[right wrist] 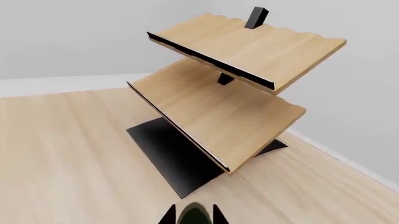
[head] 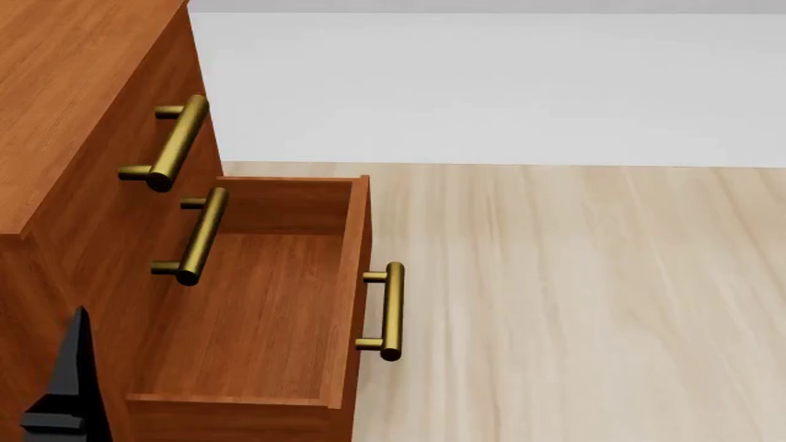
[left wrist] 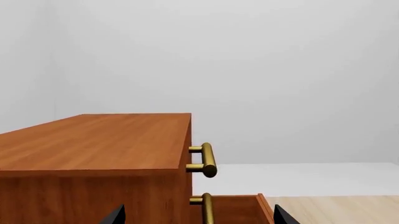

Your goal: Put the wine bottle in the bottom drawer of the cabinet.

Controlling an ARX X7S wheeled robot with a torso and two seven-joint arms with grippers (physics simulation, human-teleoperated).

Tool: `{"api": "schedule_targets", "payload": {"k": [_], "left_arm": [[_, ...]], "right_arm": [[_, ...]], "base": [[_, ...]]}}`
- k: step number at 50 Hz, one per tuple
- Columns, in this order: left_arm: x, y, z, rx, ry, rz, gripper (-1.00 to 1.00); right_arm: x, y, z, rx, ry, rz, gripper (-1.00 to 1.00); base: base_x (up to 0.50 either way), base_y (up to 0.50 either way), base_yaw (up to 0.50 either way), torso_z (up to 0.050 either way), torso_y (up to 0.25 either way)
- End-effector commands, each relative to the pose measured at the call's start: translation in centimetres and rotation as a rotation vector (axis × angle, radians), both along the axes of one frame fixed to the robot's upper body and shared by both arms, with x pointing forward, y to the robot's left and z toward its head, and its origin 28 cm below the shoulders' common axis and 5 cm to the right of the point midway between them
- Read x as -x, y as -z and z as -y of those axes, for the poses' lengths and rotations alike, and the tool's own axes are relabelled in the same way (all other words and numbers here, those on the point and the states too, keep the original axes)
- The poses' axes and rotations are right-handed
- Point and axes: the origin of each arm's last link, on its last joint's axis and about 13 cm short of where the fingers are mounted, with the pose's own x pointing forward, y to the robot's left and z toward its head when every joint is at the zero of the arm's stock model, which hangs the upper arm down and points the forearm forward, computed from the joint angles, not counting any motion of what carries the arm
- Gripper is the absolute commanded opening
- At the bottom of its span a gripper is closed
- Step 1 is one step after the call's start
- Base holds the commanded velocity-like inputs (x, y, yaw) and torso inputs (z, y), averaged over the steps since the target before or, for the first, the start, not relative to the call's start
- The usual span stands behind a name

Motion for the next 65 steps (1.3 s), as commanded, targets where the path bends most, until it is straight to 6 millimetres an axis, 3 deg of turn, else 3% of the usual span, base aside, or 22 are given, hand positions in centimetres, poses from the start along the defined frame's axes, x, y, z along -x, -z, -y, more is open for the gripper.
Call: {"api": "schedule_targets", "payload": {"k": [1,33,65], "left_arm": [[0.0,0.0,0.0,0.000,-0.002,0.001,1.00],[-0.1,0.2,-0.1,0.003,-0.004,-0.004,1.00],[-0.2,0.2,-0.4,0.012,-0.017,-0.004,1.00]], "right_arm": [[0.2,-0.9,-0.1,0.024,-0.008,0.007,-1.00],[-0.8,-4.7,-1.1,0.065,-0.086,0.059,-1.00],[-3.1,-11.9,-4.1,0.159,-0.239,0.139,-1.00]], "base": [[0.00,0.00,0.00,0.000,0.000],[0.00,0.00,0.00,0.000,0.000],[0.00,0.00,0.00,0.000,0.001]]}}
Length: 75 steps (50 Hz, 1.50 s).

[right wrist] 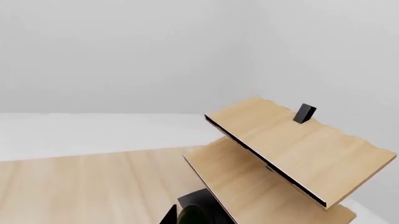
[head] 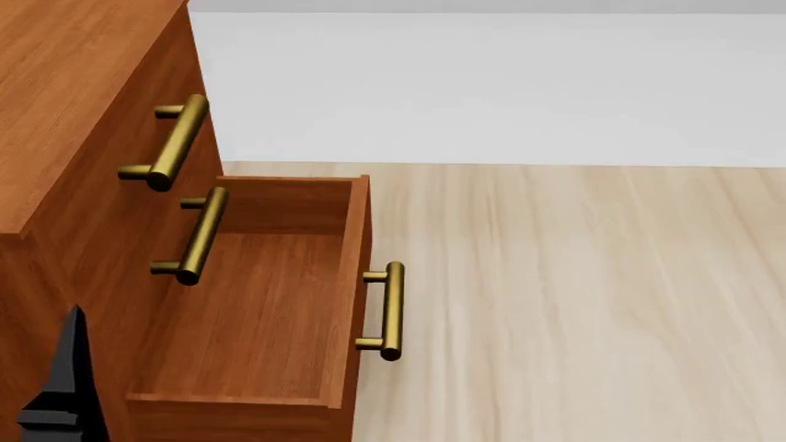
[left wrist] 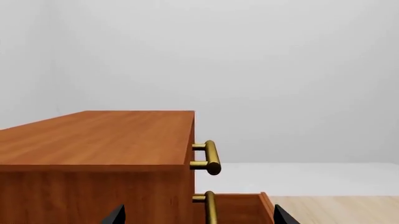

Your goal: Put the wine bottle in the bottom drawer of the cabinet.

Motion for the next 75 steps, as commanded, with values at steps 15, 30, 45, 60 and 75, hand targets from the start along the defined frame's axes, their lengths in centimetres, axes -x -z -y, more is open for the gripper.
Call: {"api": "schedule_targets", "payload": {"k": [15,30,45,60,75], "left_arm": [[0.0,0.1,-0.4,0.009,-0.031,0.003,1.00],[1.0,-1.0,-0.8,0.048,-0.081,0.054,1.00],[2.8,-3.0,-1.7,0.051,-0.256,0.118,1.00],[3.9,-3.8,-2.1,0.069,-0.250,0.126,1.00],[4.2,-3.9,-2.2,0.078,-0.297,0.158,1.00]], "right_arm": [[-1.9,-5.5,-2.5,0.093,-0.125,0.062,-1.00],[-2.5,-9.2,-4.2,0.153,-0.180,0.090,-1.00],[-3.4,-12.4,-5.2,0.180,-0.229,0.130,-1.00],[-4.4,-14.5,-6.2,0.208,-0.284,0.133,-1.00],[-5.3,-17.0,-8.0,0.245,-0.371,0.140,-1.00]], "base": [[0.00,0.00,0.00,0.000,0.001],[0.00,0.00,0.00,0.000,0.001],[0.00,0.00,0.00,0.000,0.001],[0.00,0.00,0.00,0.001,0.001],[0.00,0.00,0.00,0.000,0.001]]}}
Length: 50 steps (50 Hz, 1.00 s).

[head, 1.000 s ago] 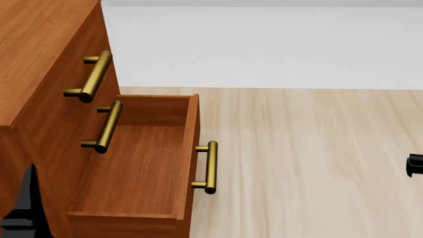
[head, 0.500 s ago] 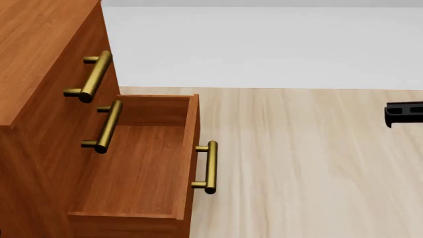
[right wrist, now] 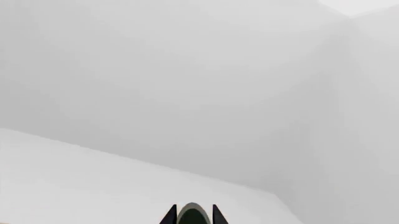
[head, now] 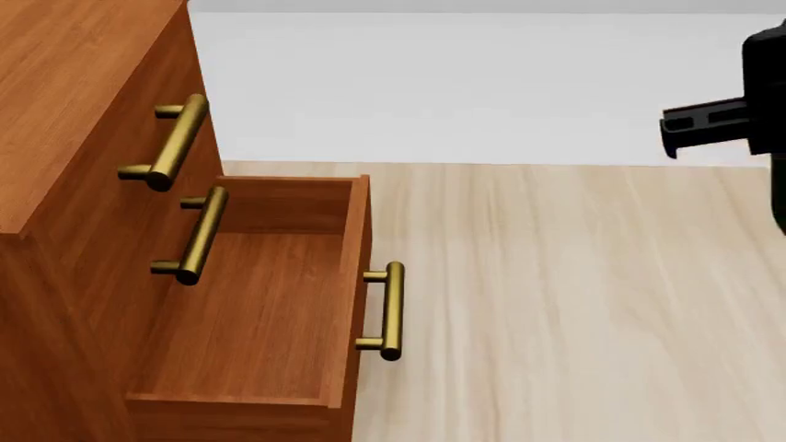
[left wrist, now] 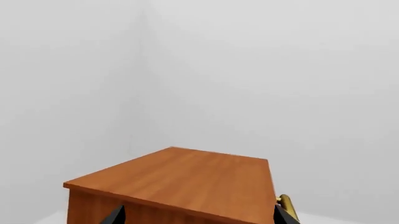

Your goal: Put the wine bottle in the bottom drawer of the cabinet.

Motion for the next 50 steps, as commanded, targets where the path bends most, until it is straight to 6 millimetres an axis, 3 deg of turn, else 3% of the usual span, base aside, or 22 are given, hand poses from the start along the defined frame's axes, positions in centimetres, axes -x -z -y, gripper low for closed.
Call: {"api": "schedule_targets", "payload": {"k": [1,25,36,50], "left_arm": [[0.3,-0.2,-0.1,0.010,-0.024,0.019,1.00],[-0.6,0.7,-0.3,0.042,-0.020,0.008,1.00],[-0.8,0.8,-0.2,0.038,-0.021,0.002,1.00],[-0.7,0.8,-0.4,0.041,-0.020,0.000,1.00]], "right_arm": [[-0.6,-2.3,-1.2,0.043,-0.040,0.028,-1.00],[-2.5,-5.5,-4.7,0.078,-0.188,0.017,-1.00],[-2.8,-6.6,-5.8,0.008,-0.304,-0.026,-1.00],[-4.8,-7.7,-7.5,-0.014,-0.380,-0.062,-1.00]], "base": [[0.00,0.00,0.00,0.000,0.000],[0.00,0.00,0.00,0.000,0.000],[0.00,0.00,0.00,0.000,0.001],[0.00,0.00,0.00,0.001,0.001]]}}
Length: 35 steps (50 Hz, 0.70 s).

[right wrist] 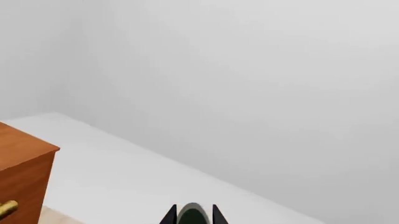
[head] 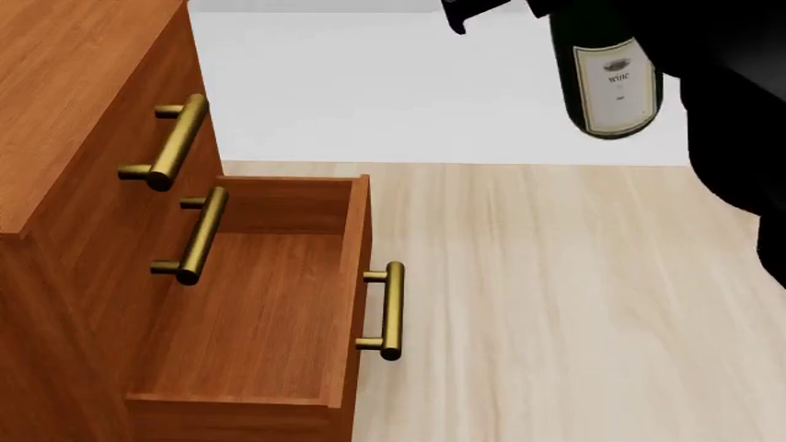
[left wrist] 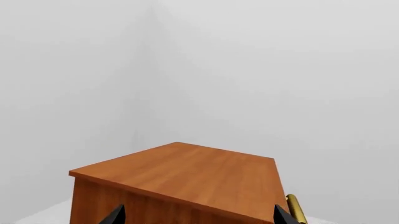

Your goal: Put the wine bottle in the bottom drawer of the cabinet.

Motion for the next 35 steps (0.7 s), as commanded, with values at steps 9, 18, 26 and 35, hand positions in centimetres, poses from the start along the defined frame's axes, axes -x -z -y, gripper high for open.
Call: {"api": "schedule_targets", "payload": {"k": [9,18,26,35], "left_arm": [[0.2,0.1,-0.1,0.015,0.005,0.009,1.00],[0.2,0.1,-0.3,0.008,-0.006,0.009,1.00],[0.2,0.2,-0.3,0.018,0.000,0.011,1.00],[0.2,0.2,-0.3,0.015,-0.004,0.011,1.00]], "right_arm": [[-1.9,-2.2,-2.7,-0.028,-0.086,-0.027,-1.00],[-2.9,-3.0,-3.7,-0.082,-0.120,-0.105,-1.00],[-3.0,-3.5,-4.7,-0.068,-0.121,-0.138,-1.00],[-3.5,-4.5,-5.7,-0.077,-0.163,-0.176,-1.00]], "base": [[0.00,0.00,0.00,0.000,0.001],[0.00,0.00,0.00,0.000,0.000],[0.00,0.00,0.00,0.000,0.001],[0.00,0.00,0.00,0.001,0.000]]}}
